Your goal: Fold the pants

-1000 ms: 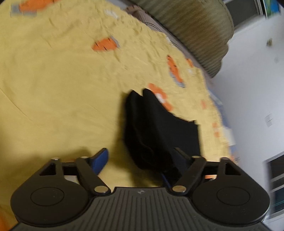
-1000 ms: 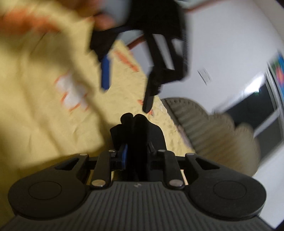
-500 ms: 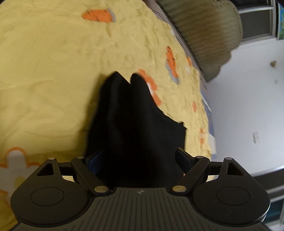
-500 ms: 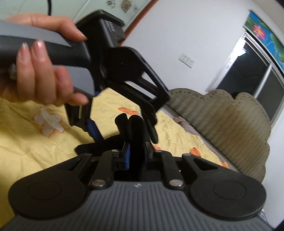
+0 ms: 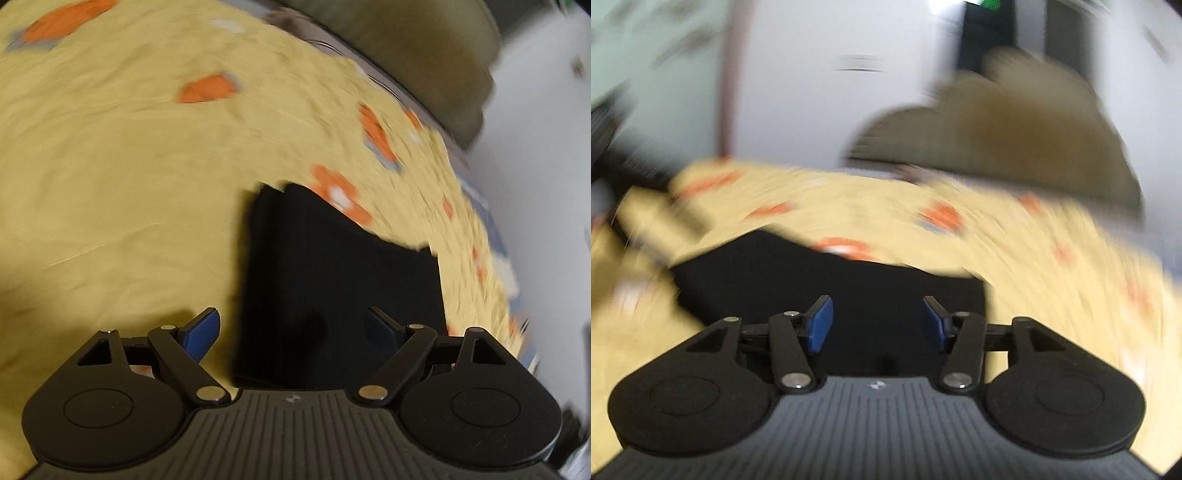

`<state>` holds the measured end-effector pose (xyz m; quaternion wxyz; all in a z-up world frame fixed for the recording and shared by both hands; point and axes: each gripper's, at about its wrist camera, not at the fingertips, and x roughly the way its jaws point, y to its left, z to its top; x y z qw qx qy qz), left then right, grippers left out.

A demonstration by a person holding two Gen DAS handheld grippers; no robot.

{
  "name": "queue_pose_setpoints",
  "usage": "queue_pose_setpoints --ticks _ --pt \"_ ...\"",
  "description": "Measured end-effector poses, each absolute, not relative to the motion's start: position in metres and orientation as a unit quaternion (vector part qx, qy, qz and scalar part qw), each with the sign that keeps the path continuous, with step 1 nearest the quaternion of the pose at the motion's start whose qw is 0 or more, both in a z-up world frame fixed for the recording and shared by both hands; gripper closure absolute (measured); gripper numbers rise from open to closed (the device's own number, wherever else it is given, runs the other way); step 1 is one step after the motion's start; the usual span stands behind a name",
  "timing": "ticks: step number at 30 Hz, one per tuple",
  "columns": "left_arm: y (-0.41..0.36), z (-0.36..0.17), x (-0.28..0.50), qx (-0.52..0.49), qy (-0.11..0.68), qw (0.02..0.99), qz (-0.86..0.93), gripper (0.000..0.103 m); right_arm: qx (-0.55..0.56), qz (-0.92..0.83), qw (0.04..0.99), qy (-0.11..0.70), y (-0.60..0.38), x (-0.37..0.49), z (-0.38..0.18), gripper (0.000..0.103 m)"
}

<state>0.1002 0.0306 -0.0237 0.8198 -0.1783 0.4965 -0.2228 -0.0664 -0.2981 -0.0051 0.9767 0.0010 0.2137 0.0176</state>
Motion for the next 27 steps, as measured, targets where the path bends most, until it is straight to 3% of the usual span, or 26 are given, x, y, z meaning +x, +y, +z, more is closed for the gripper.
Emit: queue_pose_setpoints --ticks 4,6,10,16,18,23,27 --pt "-0.009 -0.034 0.087 -0.039 0.482 0.856 -0.181 0.017 0.22 -0.007 0.94 0.261 -0.382 -0.067 -0.028 0.053" --pt "-0.012 -0.041 0.083 -0.014 0.471 0.865 -0.175 0.016 0.261 -0.011 0.924 0.28 -0.4 -0.069 -0.043 0.053" --pt "-0.003 -0.022 0.076 -0.003 0.424 0.896 -0.134 0.017 0.121 -0.088 0.94 0.306 -0.382 -0.075 -0.055 0.046" --pt "-0.027 0.021 0.093 0.003 0.362 0.91 -0.203 0.017 0.106 -0.027 0.964 0.241 -0.365 -0.052 -0.017 0.043" --pt "-0.047 0.019 0.101 0.028 0.357 0.91 -0.209 0.017 0.07 -0.005 0.969 0.237 -0.353 -0.024 -0.012 0.036" --pt "-0.083 -0.018 0.107 0.131 0.359 0.91 -0.16 0.017 0.072 0.0 0.955 0.287 -0.349 0.049 -0.029 0.035" --pt "-0.085 -0.039 0.1 0.149 0.354 0.912 -0.143 0.017 -0.002 -0.036 0.939 0.342 -0.337 0.062 -0.052 0.021"
